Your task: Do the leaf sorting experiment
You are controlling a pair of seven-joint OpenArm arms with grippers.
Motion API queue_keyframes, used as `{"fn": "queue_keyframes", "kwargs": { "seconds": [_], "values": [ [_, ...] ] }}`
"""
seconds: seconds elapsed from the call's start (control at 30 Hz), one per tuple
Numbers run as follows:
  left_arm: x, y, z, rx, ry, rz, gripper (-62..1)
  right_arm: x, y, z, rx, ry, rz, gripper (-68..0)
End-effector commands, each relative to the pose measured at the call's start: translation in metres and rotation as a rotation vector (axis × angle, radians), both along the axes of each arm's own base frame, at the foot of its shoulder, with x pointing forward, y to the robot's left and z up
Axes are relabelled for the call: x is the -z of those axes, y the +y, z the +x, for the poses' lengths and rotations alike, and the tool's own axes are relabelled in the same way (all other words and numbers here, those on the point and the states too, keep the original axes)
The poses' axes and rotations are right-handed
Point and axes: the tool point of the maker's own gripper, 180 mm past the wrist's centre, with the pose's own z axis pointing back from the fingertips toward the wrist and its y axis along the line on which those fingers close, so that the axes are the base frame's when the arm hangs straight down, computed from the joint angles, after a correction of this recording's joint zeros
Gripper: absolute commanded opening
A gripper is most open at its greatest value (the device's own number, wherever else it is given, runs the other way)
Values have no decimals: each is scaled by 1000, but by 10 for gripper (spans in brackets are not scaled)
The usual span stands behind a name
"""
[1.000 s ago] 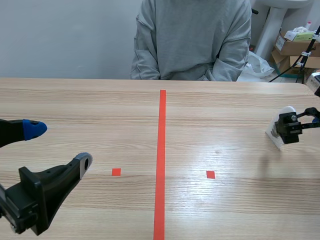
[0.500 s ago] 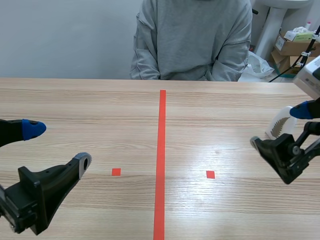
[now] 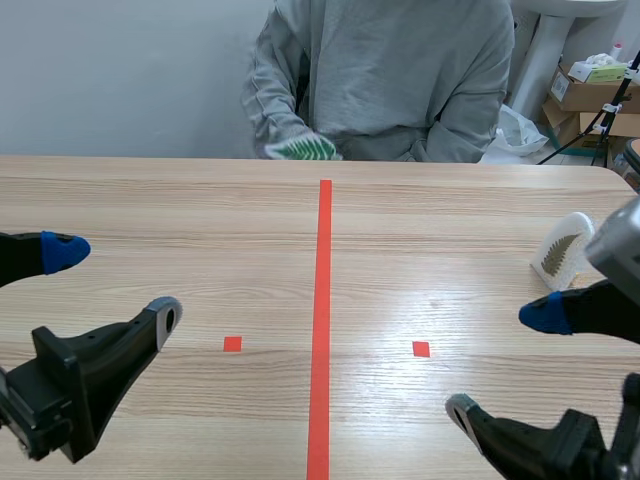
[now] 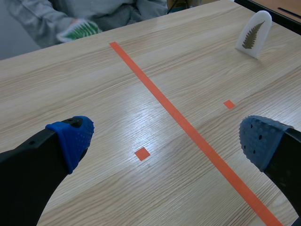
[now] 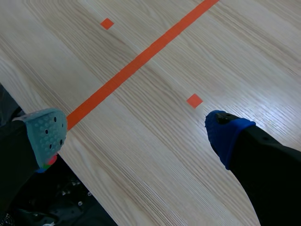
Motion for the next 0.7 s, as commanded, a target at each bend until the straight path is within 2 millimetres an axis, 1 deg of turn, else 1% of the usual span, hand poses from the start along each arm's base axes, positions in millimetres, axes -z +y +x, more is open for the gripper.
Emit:
{"fn": "queue_keyframes", "kwargs": {
  "seconds": [0.0,0.13,0.67],
  "values": [
    [-10,-3,2,8,-30,-15,14,-6,-5,8,24,-29,11,-73],
    [-10,-3,2,8,-27,-13,14,-7,-10,11,44,-38,5,-73],
    [-8,-3,1,8,-21,-9,14,-5,-12,10,45,-30,-4,-73]
  ]
}}
